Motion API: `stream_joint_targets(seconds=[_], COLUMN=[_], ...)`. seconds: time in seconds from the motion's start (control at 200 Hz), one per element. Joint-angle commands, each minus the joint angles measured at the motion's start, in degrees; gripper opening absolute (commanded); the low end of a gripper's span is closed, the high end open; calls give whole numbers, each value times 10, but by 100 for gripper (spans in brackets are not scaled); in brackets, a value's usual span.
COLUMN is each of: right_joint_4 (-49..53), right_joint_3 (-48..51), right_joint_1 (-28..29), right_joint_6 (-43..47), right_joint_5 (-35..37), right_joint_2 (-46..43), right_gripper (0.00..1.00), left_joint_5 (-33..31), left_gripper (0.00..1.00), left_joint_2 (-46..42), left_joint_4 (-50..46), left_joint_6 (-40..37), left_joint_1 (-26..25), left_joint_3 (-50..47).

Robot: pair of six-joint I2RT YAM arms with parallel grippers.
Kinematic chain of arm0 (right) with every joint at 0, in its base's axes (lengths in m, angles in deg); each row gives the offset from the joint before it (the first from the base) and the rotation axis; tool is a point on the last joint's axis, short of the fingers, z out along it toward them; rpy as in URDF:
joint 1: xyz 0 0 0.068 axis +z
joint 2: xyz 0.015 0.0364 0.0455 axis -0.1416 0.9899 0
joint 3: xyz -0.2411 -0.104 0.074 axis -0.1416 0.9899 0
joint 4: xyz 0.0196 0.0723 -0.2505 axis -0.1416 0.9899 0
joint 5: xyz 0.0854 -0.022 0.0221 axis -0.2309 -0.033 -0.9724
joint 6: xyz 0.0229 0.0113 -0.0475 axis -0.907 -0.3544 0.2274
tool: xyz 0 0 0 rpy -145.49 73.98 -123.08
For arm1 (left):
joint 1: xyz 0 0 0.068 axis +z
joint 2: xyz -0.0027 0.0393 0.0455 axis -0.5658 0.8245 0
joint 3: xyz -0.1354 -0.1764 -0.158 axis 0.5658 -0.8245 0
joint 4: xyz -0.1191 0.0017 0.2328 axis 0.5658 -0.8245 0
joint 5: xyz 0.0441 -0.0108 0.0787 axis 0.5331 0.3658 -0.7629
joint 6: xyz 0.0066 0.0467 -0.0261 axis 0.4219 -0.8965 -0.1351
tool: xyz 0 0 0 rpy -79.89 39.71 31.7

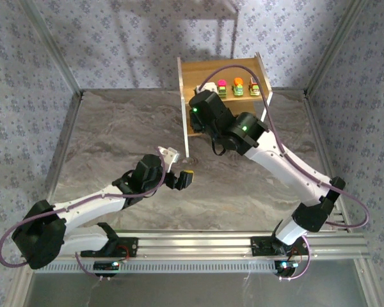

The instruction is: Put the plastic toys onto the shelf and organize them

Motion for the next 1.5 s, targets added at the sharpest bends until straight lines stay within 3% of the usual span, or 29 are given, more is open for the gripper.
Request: stream_joint_targets(seconds=[0.0,0.565,1.494], right_joint_4=[12,33,61], right_joint_3=[-35,-137,-212], right_joint_1=[-13,-75,-102], right_joint_6=[14,4,-5], right_joint_5=[-7,-50,-59], right_joint_2=[14,94,158], right_gripper=[37,37,39], left_joint_5=[0,-7,-15], left_gripper=[99,100,100], left_joint_2=[-10,-22,-28], left_joint_4=[14,6,-1], left_joint_6=[-9,-12,-14], left_joint_1=[-3,-3,-3], left_joint_3=[-1,-2,-1])
